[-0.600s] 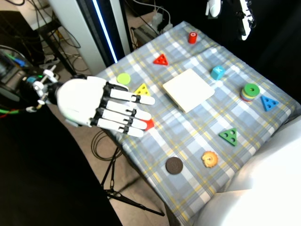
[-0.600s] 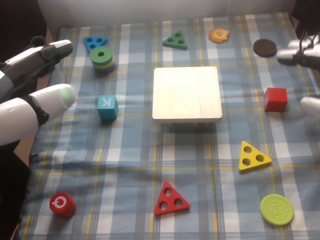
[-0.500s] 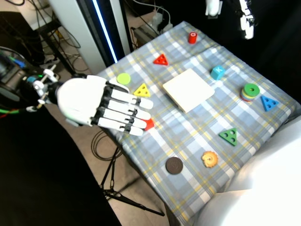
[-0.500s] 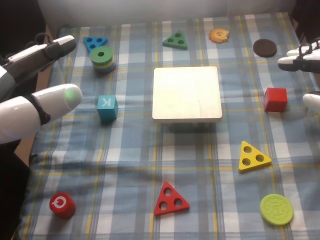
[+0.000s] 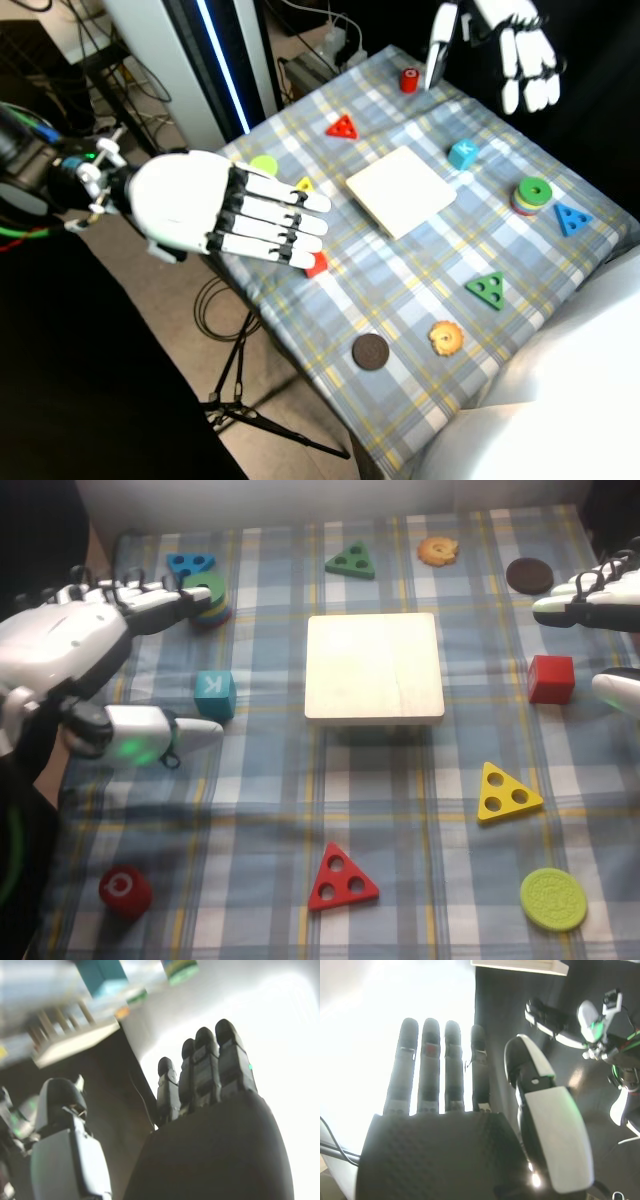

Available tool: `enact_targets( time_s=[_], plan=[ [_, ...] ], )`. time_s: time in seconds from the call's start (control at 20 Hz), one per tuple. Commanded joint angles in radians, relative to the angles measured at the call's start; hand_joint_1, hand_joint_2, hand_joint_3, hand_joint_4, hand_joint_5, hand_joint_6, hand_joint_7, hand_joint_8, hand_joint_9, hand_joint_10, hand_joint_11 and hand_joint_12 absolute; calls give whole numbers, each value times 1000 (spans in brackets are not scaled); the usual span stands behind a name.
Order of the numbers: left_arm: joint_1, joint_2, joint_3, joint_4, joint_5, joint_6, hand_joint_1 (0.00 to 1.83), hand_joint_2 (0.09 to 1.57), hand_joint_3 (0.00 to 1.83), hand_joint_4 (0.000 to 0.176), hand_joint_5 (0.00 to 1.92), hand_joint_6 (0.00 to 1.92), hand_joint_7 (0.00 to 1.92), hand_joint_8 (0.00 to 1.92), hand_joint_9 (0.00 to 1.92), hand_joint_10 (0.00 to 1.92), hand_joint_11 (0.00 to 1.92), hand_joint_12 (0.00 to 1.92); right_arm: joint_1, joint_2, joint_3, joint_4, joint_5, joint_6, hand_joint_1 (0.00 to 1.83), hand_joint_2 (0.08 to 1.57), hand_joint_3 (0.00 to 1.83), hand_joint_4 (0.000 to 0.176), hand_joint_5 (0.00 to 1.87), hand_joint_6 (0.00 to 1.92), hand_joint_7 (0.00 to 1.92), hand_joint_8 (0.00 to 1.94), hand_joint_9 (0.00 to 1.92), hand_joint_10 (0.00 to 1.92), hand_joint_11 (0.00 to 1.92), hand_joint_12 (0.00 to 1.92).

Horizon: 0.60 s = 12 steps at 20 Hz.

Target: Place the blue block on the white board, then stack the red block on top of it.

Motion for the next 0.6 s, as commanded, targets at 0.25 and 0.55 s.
enact_targets(
  time_s=[0.25,0.55],
  plan=[
    [-86,-78,103,-51,63,139,746,876,0,176,435,12,255,7,177,6,19,114,14,0,2,6,127,12,674,1374,0,36,509,2,557,4,504,6,286,506],
    [-114,-117,162,-103,128,187,813,914,3,176,637,10,350,1,222,0,23,121,12,0,3,5,125,13,651,1378,1,27,504,0,564,3,519,6,291,507]
  ],
)
